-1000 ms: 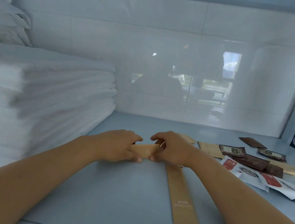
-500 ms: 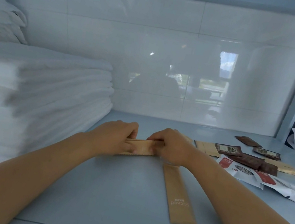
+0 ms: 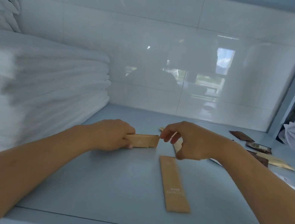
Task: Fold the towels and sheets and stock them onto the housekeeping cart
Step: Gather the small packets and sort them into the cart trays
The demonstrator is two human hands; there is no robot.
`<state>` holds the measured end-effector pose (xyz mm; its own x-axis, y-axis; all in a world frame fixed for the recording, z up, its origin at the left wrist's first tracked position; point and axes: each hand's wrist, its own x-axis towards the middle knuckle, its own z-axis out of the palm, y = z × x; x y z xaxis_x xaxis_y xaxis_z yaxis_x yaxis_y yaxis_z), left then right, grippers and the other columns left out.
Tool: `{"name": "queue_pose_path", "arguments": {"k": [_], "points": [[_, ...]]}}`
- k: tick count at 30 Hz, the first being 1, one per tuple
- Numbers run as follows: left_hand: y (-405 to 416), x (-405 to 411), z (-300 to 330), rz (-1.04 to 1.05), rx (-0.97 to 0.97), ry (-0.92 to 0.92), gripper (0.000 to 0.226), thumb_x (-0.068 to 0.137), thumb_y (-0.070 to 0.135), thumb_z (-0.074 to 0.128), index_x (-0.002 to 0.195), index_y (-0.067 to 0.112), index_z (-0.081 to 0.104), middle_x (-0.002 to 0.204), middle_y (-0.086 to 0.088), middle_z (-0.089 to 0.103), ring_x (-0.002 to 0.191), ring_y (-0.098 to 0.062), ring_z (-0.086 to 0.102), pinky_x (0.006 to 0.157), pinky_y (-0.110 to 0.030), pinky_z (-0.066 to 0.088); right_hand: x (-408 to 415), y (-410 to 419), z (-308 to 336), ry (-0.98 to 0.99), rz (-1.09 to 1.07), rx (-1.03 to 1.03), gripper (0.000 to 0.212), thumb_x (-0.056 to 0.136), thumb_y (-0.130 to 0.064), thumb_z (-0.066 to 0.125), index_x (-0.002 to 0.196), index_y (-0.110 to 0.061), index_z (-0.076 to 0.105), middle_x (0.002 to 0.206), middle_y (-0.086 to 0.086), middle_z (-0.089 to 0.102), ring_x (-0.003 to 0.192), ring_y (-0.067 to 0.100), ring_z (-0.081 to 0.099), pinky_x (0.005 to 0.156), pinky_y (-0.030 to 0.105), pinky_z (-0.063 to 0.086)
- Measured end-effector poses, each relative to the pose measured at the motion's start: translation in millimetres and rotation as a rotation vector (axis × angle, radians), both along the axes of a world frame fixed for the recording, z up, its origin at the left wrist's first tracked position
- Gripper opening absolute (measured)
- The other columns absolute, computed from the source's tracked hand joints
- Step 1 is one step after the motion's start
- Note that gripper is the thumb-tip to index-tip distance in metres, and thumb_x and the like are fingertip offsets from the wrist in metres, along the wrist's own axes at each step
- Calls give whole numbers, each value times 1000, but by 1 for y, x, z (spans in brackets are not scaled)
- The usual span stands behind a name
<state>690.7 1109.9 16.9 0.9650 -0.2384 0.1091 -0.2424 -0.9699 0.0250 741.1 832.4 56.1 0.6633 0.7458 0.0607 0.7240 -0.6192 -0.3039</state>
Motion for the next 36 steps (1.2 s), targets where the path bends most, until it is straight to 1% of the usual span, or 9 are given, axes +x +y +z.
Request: {"name": "queue_pose_path", "arguments": {"k": [3,5,9,13,18,24,27,31,36], "points": [[0,0,0,15,-7,-7,22,96,47,62,84,32,50,91,12,54,90,-14,56,83,-40,47,-15,-4,0,147,109,-105,64,72,-9,87,122,-43,66,127,-26,58,115,-6,57,95,29,54],[-2,0,-1,6,-10,-16,18,96,47,62,91,31,55,94,12,56,93,-15,56,86,-41,47,-18,-1,-3,205,161,-162,68,76,-8,85,128,-46,65,133,-26,55,121,-7,53,100,24,50],[-8,0,-3,-35,-35,-47,18,96,45,63,104,29,59,98,15,56,96,-13,56,88,-39,47,-12,5,-10,160,166,-138,51,80,-11,84,122,-37,73,127,-17,63,117,1,55,89,14,41],[-9,-2,-2,-45,-49,-37,10,98,41,62,100,33,56,96,14,54,95,-13,55,88,-40,47,-2,4,-14,145,117,-79,30,78,-28,89,105,-34,78,105,-12,66,96,13,58,86,27,47],[-11,-6,-1,-12,-56,-32,3,96,30,56,99,29,56,98,8,62,92,-17,59,86,-43,49,5,-2,-24,111,45,-7,19,83,-36,84,99,-32,76,82,-12,57,67,1,50,65,18,39],[-17,-10,1,54,-97,-76,11,97,30,61,107,33,61,96,11,65,88,-12,60,81,-37,50,8,-16,-27,62,-112,-5,34,89,-57,69,117,-37,70,108,-18,61,101,5,58,83,22,44],[-19,-9,0,57,-109,-72,10,100,33,59,110,34,60,98,12,65,90,-11,61,82,-36,50,5,-24,-17,99,-57,-104,51,86,-41,75,135,-44,60,122,-27,56,114,-2,53,96,21,43],[-25,-8,-3,20,-142,-64,4,103,37,54,104,38,57,95,15,65,89,-9,61,80,-35,49,5,-13,-22,3,-86,-137,40,84,-37,80,122,-32,69,109,-13,60,96,10,57,78,25,44],[-32,-8,-6,7,-162,-93,26,108,47,36,102,37,59,85,14,65,81,-6,62,75,-35,50,6,-2,-30,-123,-126,79,39,66,-37,92,95,-23,71,93,-6,62,80,4,50,62,25,35]]}}
